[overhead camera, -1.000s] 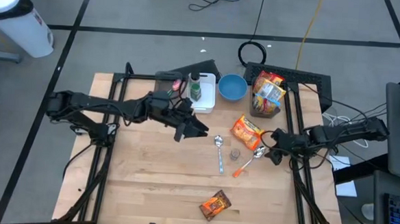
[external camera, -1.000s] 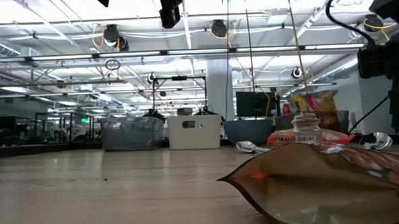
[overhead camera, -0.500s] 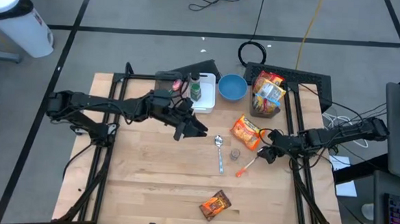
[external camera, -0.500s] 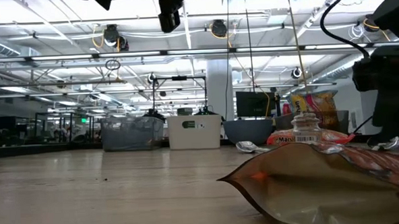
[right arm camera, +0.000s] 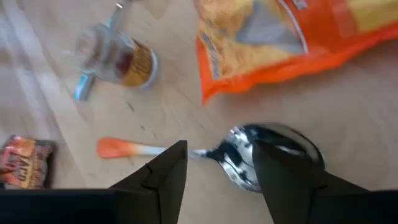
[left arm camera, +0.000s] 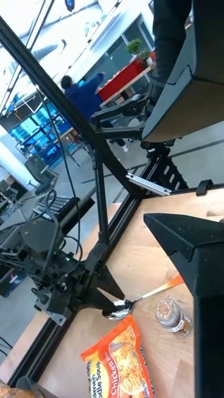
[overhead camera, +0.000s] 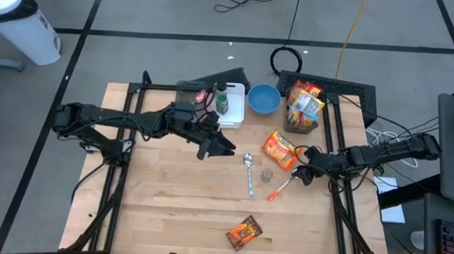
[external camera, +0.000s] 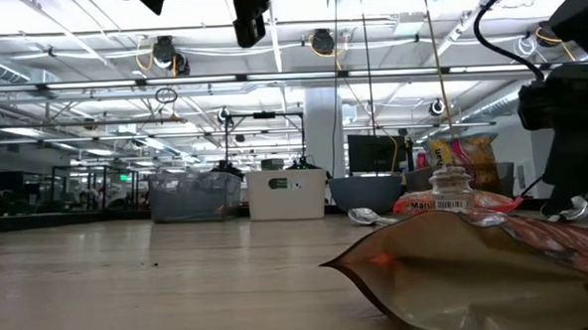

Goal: Pick & Place Food Item
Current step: Put the orange spoon into the left black bin

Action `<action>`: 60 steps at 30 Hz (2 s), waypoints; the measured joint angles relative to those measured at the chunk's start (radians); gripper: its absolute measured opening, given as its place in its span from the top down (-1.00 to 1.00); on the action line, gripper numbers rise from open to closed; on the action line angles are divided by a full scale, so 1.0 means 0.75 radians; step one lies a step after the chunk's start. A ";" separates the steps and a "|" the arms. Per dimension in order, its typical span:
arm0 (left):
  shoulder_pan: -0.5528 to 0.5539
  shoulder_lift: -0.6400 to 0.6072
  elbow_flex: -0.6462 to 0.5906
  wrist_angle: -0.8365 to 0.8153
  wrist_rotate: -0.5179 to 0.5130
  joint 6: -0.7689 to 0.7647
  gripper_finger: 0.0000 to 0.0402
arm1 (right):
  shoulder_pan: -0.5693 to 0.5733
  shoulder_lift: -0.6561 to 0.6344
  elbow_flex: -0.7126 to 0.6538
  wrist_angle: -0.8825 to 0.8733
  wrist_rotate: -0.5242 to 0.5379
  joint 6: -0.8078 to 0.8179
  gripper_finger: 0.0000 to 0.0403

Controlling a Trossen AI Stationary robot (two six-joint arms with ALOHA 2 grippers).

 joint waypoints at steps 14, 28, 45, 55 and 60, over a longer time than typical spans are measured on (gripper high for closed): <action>0.000 0.000 0.000 -0.008 0.001 0.005 -0.03 | -0.001 -0.027 0.093 -0.181 0.180 -0.073 0.17; 0.000 0.000 0.000 -0.008 0.003 0.007 -0.03 | -0.001 -0.080 0.096 -0.314 0.238 -0.042 0.17; 0.000 0.001 0.000 -0.018 0.002 0.020 -0.03 | -0.001 -0.128 0.085 -0.391 0.094 -0.024 0.17; 0.001 0.001 0.000 -0.018 -0.002 0.030 -0.03 | -0.001 -0.128 0.085 -0.384 0.106 -0.012 0.17; 0.003 0.001 0.000 -0.017 -0.003 0.045 -0.03 | -0.001 -0.128 0.084 -0.387 0.106 0.001 0.25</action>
